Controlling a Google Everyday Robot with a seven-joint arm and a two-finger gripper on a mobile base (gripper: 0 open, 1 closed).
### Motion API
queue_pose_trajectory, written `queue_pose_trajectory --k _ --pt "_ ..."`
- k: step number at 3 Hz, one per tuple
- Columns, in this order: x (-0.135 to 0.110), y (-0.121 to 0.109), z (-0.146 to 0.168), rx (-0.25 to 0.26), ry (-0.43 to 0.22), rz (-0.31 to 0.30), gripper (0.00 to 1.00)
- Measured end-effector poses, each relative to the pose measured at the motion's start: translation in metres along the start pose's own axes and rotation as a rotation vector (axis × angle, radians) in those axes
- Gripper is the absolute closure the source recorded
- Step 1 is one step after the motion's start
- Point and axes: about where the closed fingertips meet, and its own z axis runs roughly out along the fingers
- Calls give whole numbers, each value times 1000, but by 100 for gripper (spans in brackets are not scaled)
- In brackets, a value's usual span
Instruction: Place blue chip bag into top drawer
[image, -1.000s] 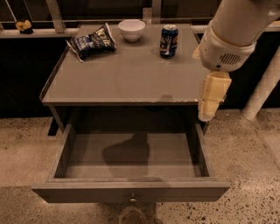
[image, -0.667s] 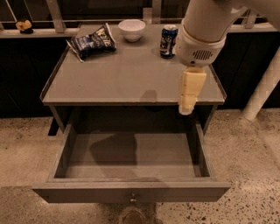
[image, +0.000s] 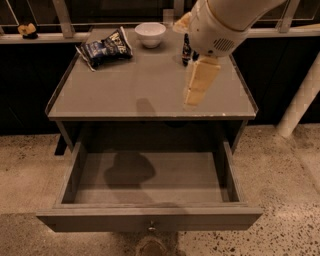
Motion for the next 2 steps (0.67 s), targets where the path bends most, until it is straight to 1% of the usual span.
queue_pose_trajectory --k 1,2 --pt "-14 3 -4 -6 -49 -8 0" --pt "-14 3 -4 -7 -49 -8 0"
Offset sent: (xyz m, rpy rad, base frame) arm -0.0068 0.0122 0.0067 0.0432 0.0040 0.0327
